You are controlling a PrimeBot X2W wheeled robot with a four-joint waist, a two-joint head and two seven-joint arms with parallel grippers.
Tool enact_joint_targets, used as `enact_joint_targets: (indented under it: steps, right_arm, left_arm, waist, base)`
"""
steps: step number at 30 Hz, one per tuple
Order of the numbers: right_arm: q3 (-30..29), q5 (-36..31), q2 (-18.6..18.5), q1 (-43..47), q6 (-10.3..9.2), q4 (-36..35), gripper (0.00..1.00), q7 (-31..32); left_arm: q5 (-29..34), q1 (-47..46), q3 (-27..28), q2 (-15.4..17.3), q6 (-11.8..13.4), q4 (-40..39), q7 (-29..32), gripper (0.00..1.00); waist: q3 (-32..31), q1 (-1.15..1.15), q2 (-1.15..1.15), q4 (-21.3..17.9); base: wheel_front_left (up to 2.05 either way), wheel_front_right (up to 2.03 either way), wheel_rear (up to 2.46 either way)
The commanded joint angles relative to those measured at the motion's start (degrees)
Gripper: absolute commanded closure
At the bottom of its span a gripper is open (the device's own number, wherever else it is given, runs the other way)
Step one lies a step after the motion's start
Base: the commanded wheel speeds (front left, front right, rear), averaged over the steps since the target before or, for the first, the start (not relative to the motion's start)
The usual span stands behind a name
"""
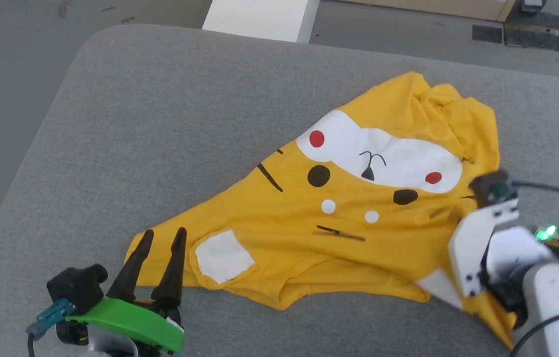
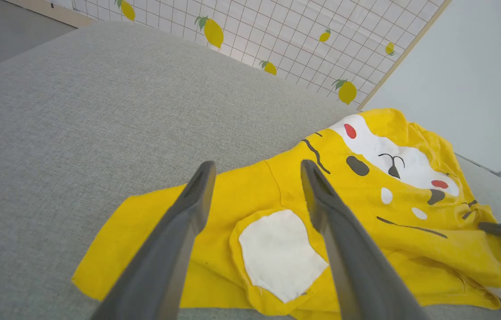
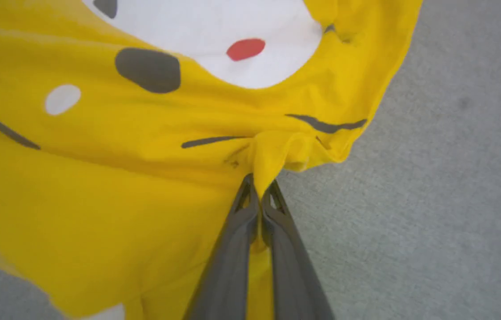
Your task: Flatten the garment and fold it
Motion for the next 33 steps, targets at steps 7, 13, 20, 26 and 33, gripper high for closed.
enact_joint_targets:
  steps: [7,13,20,26,33]
  right_arm:
    - [-0.3,-3.5,-7.8,-12.4,-0.08,2.9,1.0,-1.2]
    - [-3.0,-6.8,-9.1,-18.1,-0.08,10.2,1.0,-3.0]
    - [-5.7,-10.1,-6.6,-21.3,-0.08,18.1,0.81,-9.6]
    - [-6.0,-9.6,-3.5,-23.3,-0.08,20.7,0.0,-11.4]
    - [-5.5,-2.8,-2.5,-22.0,-0.08,12.1,0.0,-9.6]
  left_arm:
    - [0.6,-3.8,-1.1,-0.3,-2.4,1.1,-0.7,0.0]
    - [0.2,-7.1,-2.7,-0.6,-4.2,3.0,-1.1,0.0]
    - [-0.3,-9.9,-3.9,-0.8,-5.3,5.3,-1.7,0.0]
    - [-0.6,-9.6,-3.9,-0.2,-5.3,6.6,-1.7,0.0]
    - [-0.4,-7.7,-3.8,0.7,-3.7,5.3,-1.0,0.0]
  waist:
    - [5.4,0.0,0.0,1.2]
    - [9.2,0.0,0.0,4.2]
    - [10.9,0.0,0.0,5.5]
    - [8.9,0.0,0.0,3.4]
    - [4.5,0.0,0.0,0.1]
  base:
    - [0.0,0.0,0.0]
    - [0.0,0.0,0.0]
    - [0.0,0.0,0.0]
    - [0.0,0.0,0.0]
    - [0.0,0.0,0.0]
